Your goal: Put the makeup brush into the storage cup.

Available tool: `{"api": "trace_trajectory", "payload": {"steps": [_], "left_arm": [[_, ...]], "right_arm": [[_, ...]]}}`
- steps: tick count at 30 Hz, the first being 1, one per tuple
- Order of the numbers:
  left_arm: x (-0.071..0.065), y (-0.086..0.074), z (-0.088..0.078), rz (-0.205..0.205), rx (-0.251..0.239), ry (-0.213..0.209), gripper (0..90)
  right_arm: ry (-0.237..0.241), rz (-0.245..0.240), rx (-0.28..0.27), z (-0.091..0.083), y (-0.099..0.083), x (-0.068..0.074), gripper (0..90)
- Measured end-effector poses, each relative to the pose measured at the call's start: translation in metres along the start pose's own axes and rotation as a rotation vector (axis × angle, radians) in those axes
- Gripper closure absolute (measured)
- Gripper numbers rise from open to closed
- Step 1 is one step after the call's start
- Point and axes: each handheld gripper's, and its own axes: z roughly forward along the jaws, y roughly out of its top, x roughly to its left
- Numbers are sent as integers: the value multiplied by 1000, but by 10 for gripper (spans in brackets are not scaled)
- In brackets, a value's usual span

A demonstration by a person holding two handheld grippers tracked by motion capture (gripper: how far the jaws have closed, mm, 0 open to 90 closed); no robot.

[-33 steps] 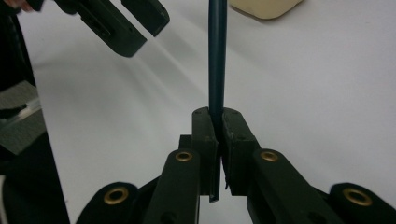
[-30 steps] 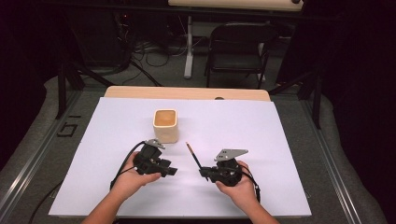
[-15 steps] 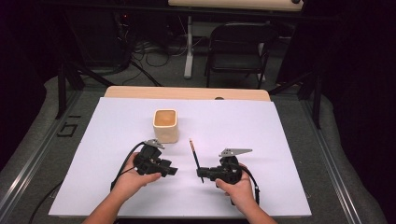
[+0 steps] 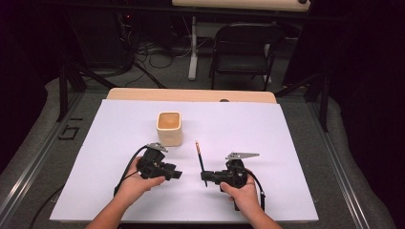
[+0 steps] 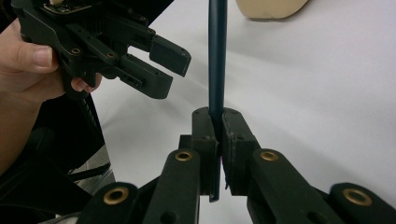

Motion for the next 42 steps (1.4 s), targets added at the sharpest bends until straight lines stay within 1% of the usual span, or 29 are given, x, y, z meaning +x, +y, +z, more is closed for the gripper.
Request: {"api": "trace_trajectory", "payload": {"steps": [1,4,5,8,10,11,12,15,16,17,18,19,20,23,26,30,32,35,41,42], "left_arm": [[0,0,0,0,-5,-1,561],[0,0,-1,-21,-39,-15,570],[0,-1,-1,-29,-57,-20,576],[0,-1,0,-49,-92,-22,580],[0,-2,0,-66,-121,-38,584],[0,-2,0,-66,-121,-38,586],[0,-3,-1,-85,-146,-50,591],[1,-3,0,-103,-189,-72,606],[1,-3,0,-103,-189,-72,610],[0,-4,0,-117,-207,-80,612],[0,-4,0,-117,-207,-80,614],[0,-4,0,-129,-229,-95,616],[0,-4,0,-135,-237,-104,617],[0,-5,0,-150,-261,-117,617],[1,-5,0,-149,-276,-110,617],[1,-6,-1,-164,-309,-118,617],[1,-6,-1,-162,-315,-117,617],[0,-7,-2,-168,-340,-117,617],[0,-7,-3,-182,-368,-121,617],[0,-7,-2,-181,-366,-124,618]], "right_arm": [[-2,-2,-1,0,0,0,851],[-2,-1,-6,0,0,1,851],[-1,-3,-11,0,0,1,851],[-5,-6,-10,1,-1,2,851],[-5,-4,-9,1,-1,2,851],[-5,-4,-9,1,-1,2,851],[-4,-5,-11,2,0,2,851],[-2,-2,-14,2,-1,3,851],[-2,-5,-13,2,-1,3,851],[-3,-8,-14,2,-1,4,851],[-3,-5,-16,3,-1,4,851],[-1,-2,-15,3,-1,5,851],[0,-4,-13,3,-1,5,851],[-2,-3,-20,4,-1,6,851],[0,-1,-23,5,-2,7,851],[-1,-2,-20,6,-2,7,851],[-2,-4,-19,6,-2,8,851],[-2,-1,-26,7,-3,9,851],[3,-3,-29,9,-3,10,851],[5,3,-33,10,-3,11,851]]}}
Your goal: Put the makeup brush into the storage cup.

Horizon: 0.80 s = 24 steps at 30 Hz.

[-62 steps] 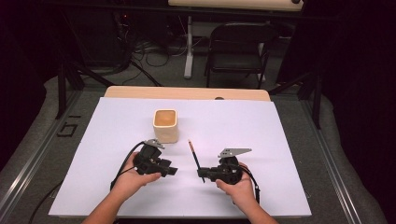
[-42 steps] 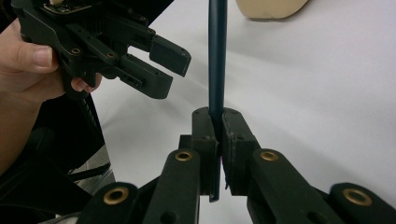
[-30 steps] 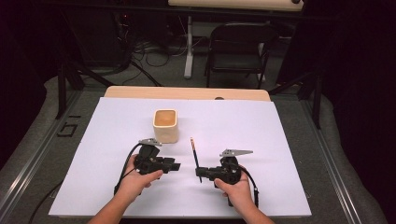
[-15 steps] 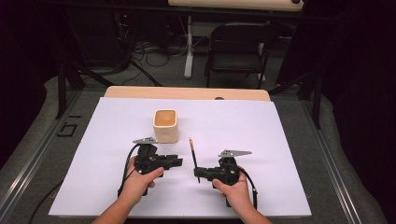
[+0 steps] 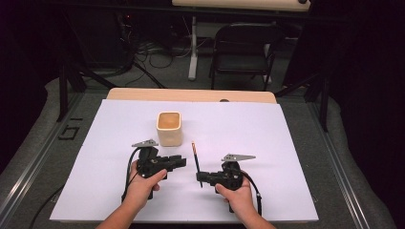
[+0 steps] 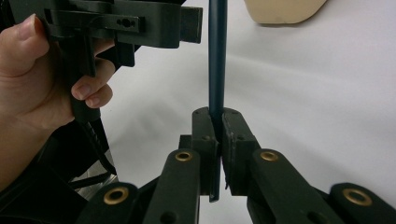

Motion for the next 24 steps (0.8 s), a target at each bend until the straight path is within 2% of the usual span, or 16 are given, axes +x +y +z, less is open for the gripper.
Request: {"api": "trace_trajectory", "payload": {"steps": [11,24], "left_arm": [[-4,2,6,-16,-20,-34,637],[-7,3,9,-19,-34,-59,651]], "right_arm": [[12,5,-2,3,-1,3,851],[32,-6,29,7,-4,5,851]]}}
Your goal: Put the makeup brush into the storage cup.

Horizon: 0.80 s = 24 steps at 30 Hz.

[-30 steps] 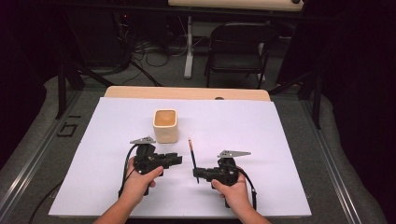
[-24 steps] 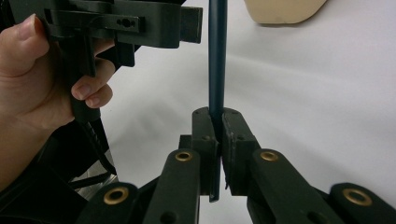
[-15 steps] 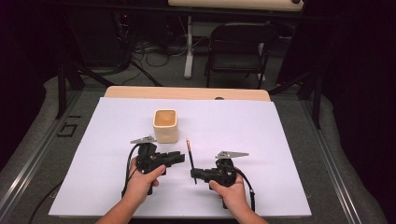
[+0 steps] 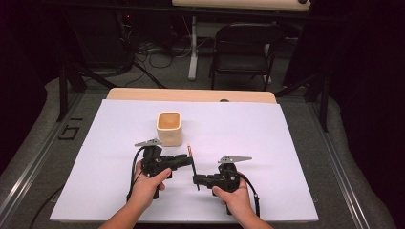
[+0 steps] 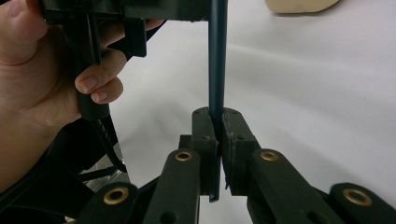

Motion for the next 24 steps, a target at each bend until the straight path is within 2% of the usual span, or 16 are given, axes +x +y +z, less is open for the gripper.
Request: {"api": "trace_trajectory", "payload": {"steps": [14,24], "left_arm": [[-2,2,4,-7,-16,-17,701],[-2,2,4,-28,-23,-33,726]], "right_arm": [[15,-1,6,5,-2,4,851],[26,-10,20,9,-3,6,851]]}}
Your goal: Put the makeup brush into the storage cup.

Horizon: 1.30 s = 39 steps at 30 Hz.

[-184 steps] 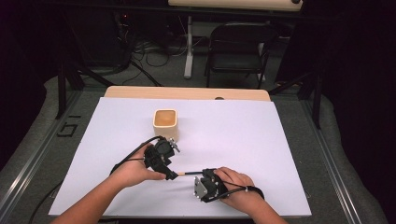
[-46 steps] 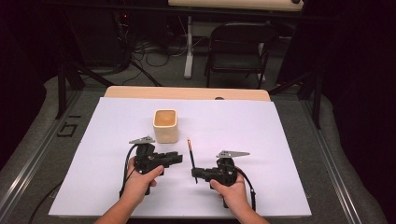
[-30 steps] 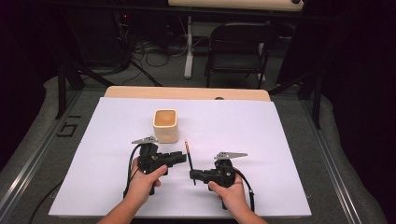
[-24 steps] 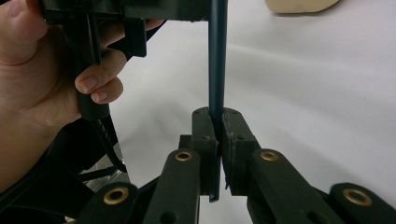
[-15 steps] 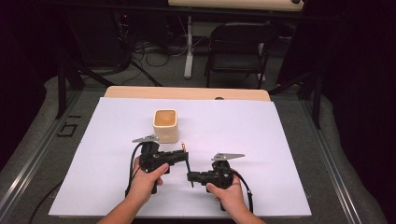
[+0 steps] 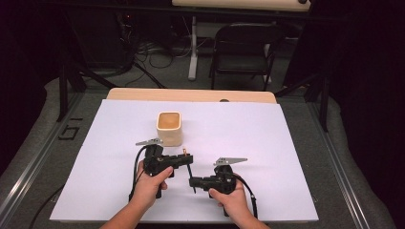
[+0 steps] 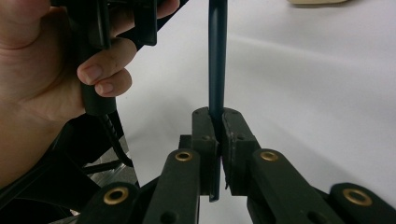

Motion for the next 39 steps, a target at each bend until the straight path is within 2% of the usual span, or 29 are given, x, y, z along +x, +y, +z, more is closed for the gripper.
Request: {"api": "trace_trajectory", "payload": {"steps": [16,39], "left_arm": [[1,0,-2,-4,-15,3,808],[2,-1,-3,-32,-20,-20,830]], "right_arm": [[7,-5,-3,2,0,1,851],[0,-21,2,3,0,2,850]]}}
